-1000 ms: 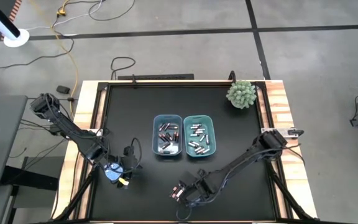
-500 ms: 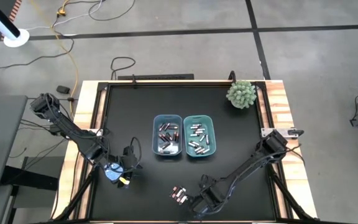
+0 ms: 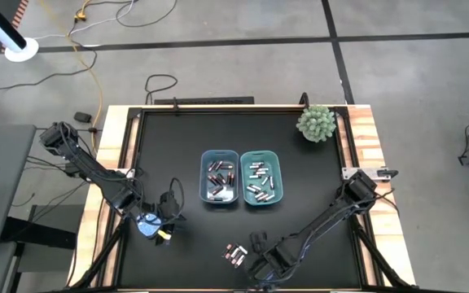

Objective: Sort batteries
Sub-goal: Put the white battery into the green bin

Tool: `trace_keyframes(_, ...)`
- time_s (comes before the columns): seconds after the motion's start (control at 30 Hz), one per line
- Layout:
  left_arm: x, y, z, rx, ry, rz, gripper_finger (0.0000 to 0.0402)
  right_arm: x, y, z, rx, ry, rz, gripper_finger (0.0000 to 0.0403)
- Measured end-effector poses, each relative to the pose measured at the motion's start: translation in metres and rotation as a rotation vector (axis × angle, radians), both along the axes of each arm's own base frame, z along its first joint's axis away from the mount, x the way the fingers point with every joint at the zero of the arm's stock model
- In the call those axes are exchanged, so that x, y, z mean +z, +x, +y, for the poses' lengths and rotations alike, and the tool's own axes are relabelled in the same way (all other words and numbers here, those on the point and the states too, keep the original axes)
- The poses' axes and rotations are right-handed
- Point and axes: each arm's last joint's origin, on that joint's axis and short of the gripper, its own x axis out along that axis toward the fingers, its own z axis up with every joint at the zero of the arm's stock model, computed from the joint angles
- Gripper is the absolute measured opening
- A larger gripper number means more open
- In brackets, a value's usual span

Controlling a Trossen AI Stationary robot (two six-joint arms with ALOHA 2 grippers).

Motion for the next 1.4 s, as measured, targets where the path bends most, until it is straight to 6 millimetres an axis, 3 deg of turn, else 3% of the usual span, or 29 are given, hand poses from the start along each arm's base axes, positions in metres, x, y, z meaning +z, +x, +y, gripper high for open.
trace_keyframes(0.2,0.000,0.000,0.000,0.027,-0.030,0.005,0.0132,0.004,0.007,0.004,0.215,-0.041,-0.097,0.0255)
trace_keyframes(0.43,0.000,0.000,0.000,0.031,-0.035,0.006,0.0132,0.003,0.014,-0.004,0.298,-0.084,-0.118,0.0255)
trace_keyframes(1.0,0.000,0.000,0.000,0.030,-0.033,0.006,0.0132,-0.001,0.027,-0.014,0.348,-0.017,-0.146,0.0255)
trace_keyframes(1.4,0.000,0.000,0.000,0.027,-0.025,0.008,0.0132,-0.016,0.034,-0.015,0.334,0.010,-0.128,0.0255)
